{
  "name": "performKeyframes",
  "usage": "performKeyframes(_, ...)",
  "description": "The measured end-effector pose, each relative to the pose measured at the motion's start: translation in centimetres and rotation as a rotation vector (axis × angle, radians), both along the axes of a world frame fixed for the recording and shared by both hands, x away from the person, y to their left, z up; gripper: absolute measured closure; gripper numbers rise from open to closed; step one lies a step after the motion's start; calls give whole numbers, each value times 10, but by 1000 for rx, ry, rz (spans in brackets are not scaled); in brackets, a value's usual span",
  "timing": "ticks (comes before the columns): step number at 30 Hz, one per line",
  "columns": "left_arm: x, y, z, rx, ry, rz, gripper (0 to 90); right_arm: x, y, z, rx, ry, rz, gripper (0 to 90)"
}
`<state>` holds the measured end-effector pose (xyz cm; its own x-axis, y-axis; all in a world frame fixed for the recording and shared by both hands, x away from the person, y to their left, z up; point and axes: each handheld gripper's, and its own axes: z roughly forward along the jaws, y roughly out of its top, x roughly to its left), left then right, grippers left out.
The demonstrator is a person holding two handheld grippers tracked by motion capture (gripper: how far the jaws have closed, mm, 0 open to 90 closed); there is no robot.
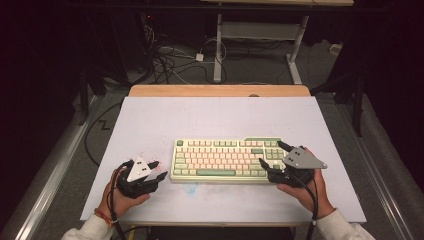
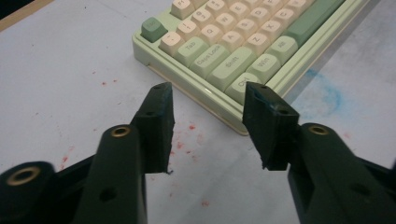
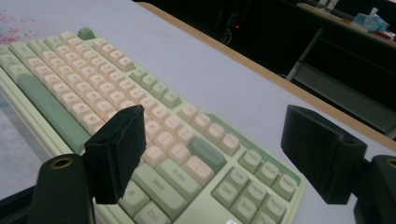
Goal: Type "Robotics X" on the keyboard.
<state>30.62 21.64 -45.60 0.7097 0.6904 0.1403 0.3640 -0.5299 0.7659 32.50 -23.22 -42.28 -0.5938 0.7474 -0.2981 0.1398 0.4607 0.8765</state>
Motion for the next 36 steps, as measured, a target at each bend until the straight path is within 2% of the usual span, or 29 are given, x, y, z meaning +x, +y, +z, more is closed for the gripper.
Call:
performKeyframes(4,1,-1,1,10,13,-3,667,-8,-9,-7,-25,17,-8,223)
performKeyframes(8,3,-2,2,16,33,-20,769,-15,-18,-13,-31,27,-23,223)
performKeyframes(12,1,-5,4,54,26,-40,866,-20,-24,-18,-30,44,-34,223)
performKeyframes(13,2,-6,4,49,28,-40,877,-21,-25,-19,-32,48,-37,223)
performKeyframes(15,4,-8,6,38,51,-55,879,-23,-27,-21,-43,53,-46,223)
performKeyframes(17,6,-10,7,36,51,-58,880,-25,-28,-22,-58,55,-50,223)
performKeyframes(19,8,-14,9,28,65,-75,880,-27,-28,-22,-49,58,-49,223)
performKeyframes(31,27,-52,19,51,67,-154,880,-25,-23,-28,-68,75,-24,224)
performKeyframes(36,38,-72,20,75,67,-197,879,-25,-20,-30,-78,80,-19,224)
